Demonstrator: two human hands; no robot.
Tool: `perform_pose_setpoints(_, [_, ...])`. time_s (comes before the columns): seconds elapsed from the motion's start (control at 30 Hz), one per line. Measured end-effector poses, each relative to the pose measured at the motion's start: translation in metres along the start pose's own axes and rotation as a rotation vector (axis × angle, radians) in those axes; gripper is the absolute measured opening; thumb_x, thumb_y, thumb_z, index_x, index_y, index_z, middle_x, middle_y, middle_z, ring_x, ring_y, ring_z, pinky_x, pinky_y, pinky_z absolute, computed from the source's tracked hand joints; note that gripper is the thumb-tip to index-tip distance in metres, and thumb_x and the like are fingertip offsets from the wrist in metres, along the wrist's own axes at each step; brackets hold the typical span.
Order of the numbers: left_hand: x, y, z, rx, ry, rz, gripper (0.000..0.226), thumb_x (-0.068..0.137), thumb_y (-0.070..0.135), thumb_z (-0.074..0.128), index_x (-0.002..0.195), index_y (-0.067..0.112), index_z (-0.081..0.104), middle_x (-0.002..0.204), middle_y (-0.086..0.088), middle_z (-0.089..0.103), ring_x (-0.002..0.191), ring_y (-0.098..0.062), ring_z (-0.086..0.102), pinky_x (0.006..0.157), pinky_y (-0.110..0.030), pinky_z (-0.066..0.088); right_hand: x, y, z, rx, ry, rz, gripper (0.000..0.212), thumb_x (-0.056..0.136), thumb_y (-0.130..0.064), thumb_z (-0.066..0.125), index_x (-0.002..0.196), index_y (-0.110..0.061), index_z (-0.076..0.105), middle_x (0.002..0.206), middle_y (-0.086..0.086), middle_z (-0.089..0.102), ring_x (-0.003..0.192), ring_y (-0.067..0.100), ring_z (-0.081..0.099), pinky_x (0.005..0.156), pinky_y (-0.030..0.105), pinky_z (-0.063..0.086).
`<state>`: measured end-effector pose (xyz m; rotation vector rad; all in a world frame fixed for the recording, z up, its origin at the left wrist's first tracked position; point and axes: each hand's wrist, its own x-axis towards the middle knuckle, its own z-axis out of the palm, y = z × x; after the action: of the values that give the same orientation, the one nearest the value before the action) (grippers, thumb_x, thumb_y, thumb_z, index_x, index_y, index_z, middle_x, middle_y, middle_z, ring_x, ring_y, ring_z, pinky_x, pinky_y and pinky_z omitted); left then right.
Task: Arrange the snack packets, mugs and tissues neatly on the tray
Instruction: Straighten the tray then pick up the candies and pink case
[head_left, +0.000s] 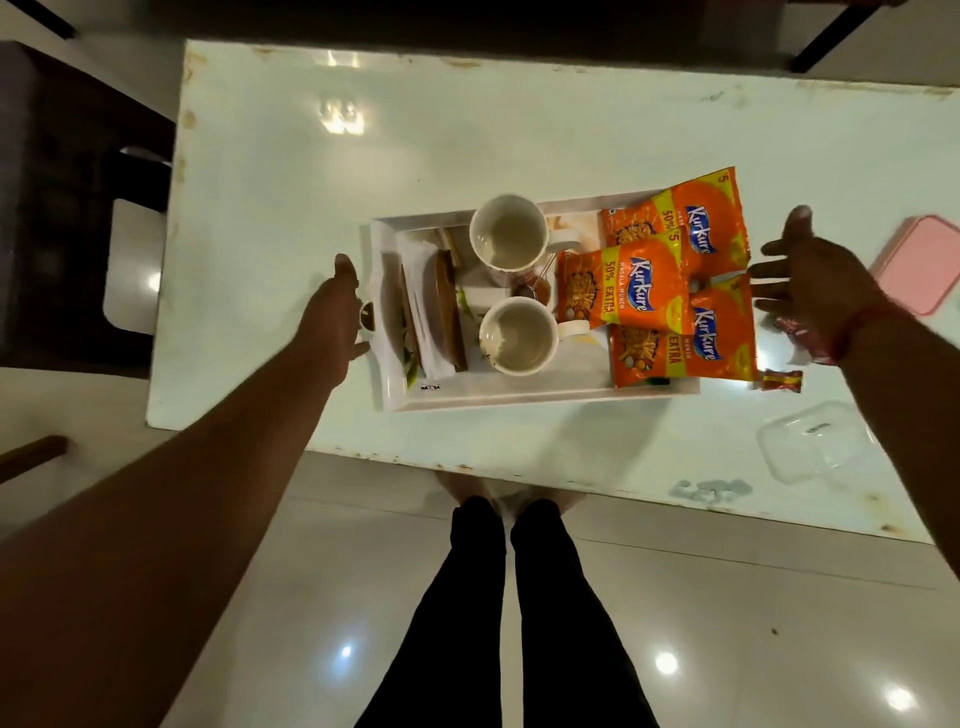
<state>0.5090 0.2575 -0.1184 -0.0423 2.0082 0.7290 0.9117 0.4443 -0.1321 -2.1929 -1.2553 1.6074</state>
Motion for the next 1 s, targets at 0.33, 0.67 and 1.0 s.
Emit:
perform_pose_setpoints(0.33, [0.008,0.006,0.003,-0.051,-0.044,-0.096,0.066,0.091,0.073,0.027,0.114,0.022,0.062,0.099,-0.002,0.062,0.087,-0.020,0.059,0.083,-0.043,0.052,0.011,-0.005,0.019,0.261,-0.071,0.141,0.076,0.084,-0.082,0.023,0.102,-0.019,0.062,0.087,0.003,0.078,0.078,0.023,0.076,0.066,0.039,0.056])
perform_pose_setpoints(0.67, [0.013,0.023,0.017,-0.068,-0.044,-0.042,0.067,0.090,0.075,0.027,0.106,0.021,0.063,0.096,0.002,0.068,0.088,-0.018,0.064,0.086,-0.042,0.051,0.006,0.003,0.016,0.410,-0.066,0.179,0.081,0.081,-0.084,0.025,0.112,-0.016,0.056,0.102,0.010,0.076,0.091,0.031,0.074,0.079,0.050,0.057])
perform_pose_setpoints(1.0, [0.021,0.051,0.038,-0.001,-0.062,0.018,0.065,0.093,0.071,0.024,0.104,0.018,0.060,0.089,0.001,0.062,0.080,-0.017,0.058,0.090,-0.040,0.050,0.001,0.012,0.007,0.499,-0.056,0.207,0.082,0.081,-0.084,0.024,0.115,-0.017,0.056,0.107,0.010,0.074,0.093,0.031,0.074,0.084,0.053,0.056])
